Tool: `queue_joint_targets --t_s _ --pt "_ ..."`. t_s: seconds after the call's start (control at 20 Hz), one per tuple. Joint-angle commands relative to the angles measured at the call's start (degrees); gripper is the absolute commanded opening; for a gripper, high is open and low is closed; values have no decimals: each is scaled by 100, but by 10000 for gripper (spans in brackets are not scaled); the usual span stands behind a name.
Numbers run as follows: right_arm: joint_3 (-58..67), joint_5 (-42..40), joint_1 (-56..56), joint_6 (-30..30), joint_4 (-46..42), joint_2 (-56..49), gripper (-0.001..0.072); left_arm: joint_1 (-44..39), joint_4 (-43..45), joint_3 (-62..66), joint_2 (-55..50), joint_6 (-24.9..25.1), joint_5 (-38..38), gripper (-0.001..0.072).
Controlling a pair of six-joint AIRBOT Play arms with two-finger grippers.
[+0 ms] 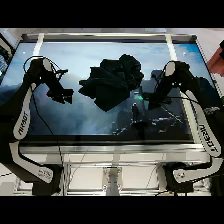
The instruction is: Fold the clothes and pants, and hang the long-sleeved shirts on hangers.
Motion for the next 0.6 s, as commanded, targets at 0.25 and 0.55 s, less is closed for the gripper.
queue_joint_targets --t_s 0.25,0.55 --pt "595 -2096 -55 -17 -11 -4 29 0 -286 -2 -20 0 133 414" --pt "699 -3346 -59 -813 2 -103 29 -17 -535 -9 -243 590 404 413"
